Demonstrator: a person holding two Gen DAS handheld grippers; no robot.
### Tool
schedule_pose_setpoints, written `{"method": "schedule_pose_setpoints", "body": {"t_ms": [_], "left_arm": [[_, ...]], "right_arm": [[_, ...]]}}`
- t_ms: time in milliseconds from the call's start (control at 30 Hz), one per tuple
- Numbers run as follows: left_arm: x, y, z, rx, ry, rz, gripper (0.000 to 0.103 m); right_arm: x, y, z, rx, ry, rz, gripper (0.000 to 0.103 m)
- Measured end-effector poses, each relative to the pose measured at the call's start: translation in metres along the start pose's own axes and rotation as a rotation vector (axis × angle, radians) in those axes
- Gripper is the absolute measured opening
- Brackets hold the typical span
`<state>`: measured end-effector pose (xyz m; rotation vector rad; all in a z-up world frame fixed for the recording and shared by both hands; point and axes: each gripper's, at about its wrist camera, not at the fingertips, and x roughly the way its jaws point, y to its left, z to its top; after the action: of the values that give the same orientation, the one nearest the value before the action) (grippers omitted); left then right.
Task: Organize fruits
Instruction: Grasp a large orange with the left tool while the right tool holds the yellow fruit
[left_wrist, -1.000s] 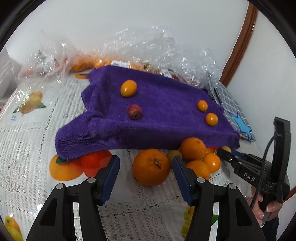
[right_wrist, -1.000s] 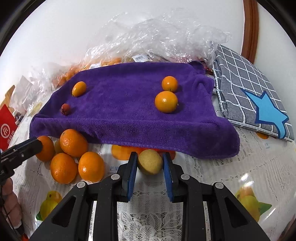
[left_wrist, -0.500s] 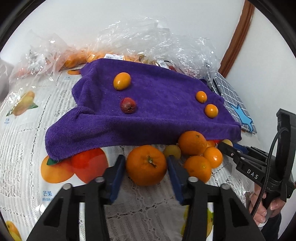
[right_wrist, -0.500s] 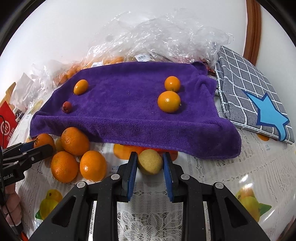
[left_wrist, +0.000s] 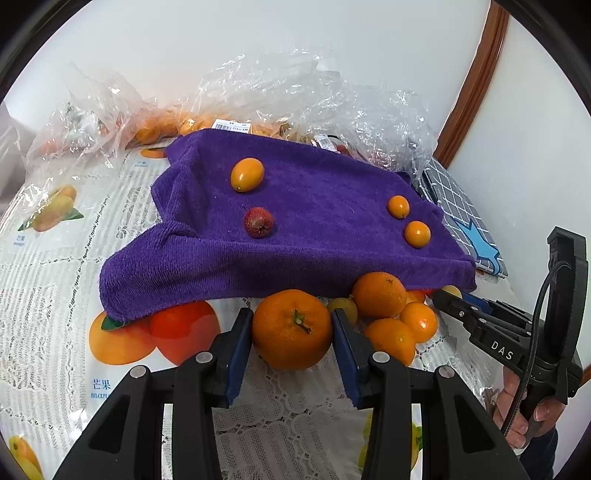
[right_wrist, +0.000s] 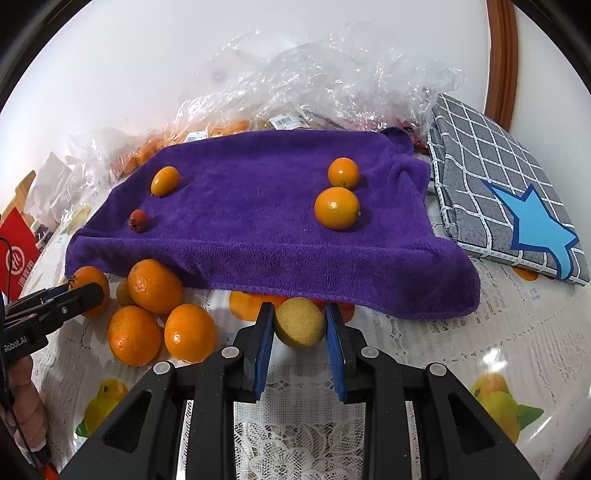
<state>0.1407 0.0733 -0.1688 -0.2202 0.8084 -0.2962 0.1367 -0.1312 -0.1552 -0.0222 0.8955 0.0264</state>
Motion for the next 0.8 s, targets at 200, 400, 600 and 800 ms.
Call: {"method": "schedule_pose_setpoints", "body": {"t_ms": [200,400,600,800], "left_arm": [[-0.006,0.001,0.0,-0.001,-0.034,-0.013,0.04],[-0.014,0.006,0.003,-0.025,-0.084,-0.018,0.04],[-0.016,0.014,0.006,-0.064,-0.099,-0.033,0.04],[-0.018,0.014,0.005,-0.056,-0.113,-0.017,0.04]], "right_arm": [[-0.005,-0.001,0.0,0.01,-0.026,0.017,0.028],[-0.011,-0.001,-0.002,0.007,-0.061,0.05,0.028],[-0.02,0.003,-0.005,-0.015,-0.1,0.082,0.028],[-0.03,0.008,-0.007,-0.042,-0.142,0.1,0.028]]}}
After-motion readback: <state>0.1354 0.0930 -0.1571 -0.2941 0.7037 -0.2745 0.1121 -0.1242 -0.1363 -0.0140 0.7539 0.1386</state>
